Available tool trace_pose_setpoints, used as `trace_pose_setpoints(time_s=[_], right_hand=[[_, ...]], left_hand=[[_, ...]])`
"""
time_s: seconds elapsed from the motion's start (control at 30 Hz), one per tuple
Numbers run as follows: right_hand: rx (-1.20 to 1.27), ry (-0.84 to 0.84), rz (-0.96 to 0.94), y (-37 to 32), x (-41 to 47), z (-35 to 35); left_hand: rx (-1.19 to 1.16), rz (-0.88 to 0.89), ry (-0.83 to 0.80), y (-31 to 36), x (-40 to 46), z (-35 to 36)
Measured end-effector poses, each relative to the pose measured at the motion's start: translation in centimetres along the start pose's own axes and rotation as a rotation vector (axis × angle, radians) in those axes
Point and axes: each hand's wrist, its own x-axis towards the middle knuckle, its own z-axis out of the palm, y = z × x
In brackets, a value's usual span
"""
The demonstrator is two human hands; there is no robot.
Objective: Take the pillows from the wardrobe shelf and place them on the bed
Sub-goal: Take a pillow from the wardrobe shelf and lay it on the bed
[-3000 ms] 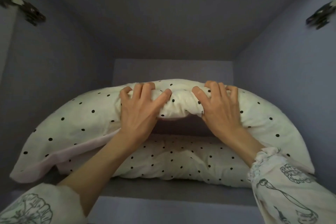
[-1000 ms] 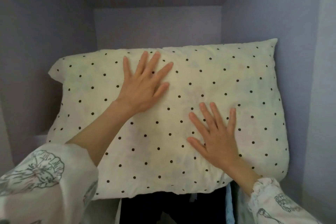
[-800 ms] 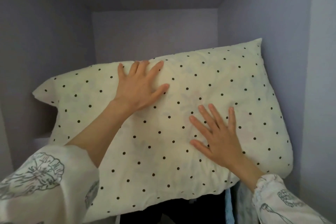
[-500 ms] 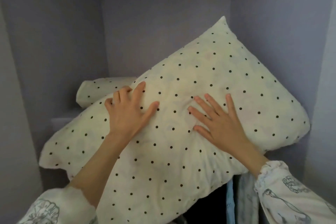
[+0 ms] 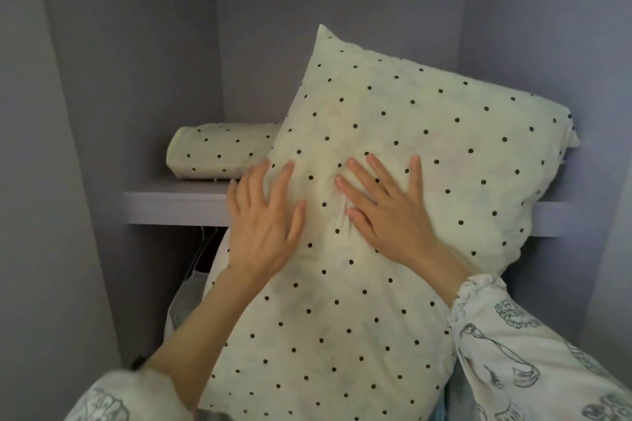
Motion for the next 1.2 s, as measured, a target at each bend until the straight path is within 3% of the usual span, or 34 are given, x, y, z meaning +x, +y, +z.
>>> trace_pose_setpoints(time_s=[0.1, 0.27, 0.5, 0.73, 0.83, 1.03, 1.13, 1.2], right_hand=[[0.036, 0.023, -0.015, 0.3, -0.2, -0.1], [0.050, 0.018, 0.006, 0.8, -1.8, -0.4], [0.046, 0.048, 0.394, 4.8, -9.1, -1.1], [0.715, 0.140, 0.908, 4.8, -10.6, -0.9], [0.905, 0.196, 1.115, 4.2, -10.5, -0.8], [0.936, 0.150, 1.102, 4.9, -10.4, -0.5], [0.967, 0.107, 1.087, 5.3, -10.6, -0.8], [1.006, 0.078, 1.050, 5.8, -10.7, -1.2]], left_hand=[[0.015, 0.115, -0.060, 1.6, 4.0, 1.4], [0.053, 0.021, -0.139, 0.8, 4.8, 4.8], [0.014, -0.008, -0.137, 0.6, 4.8, 5.1], [-0.102, -0.088, -0.145, 0.5, 5.2, 4.6], [-0.226, -0.185, -0.245, -0.1, 5.5, 4.1], [-0.299, -0.278, -0.531, -1.5, 6.3, 2.0], [-0.249, -0.298, -0.532, -1.1, 5.7, 1.4], [-0.348, -0.349, -0.494, -0.3, 4.5, 1.0]])
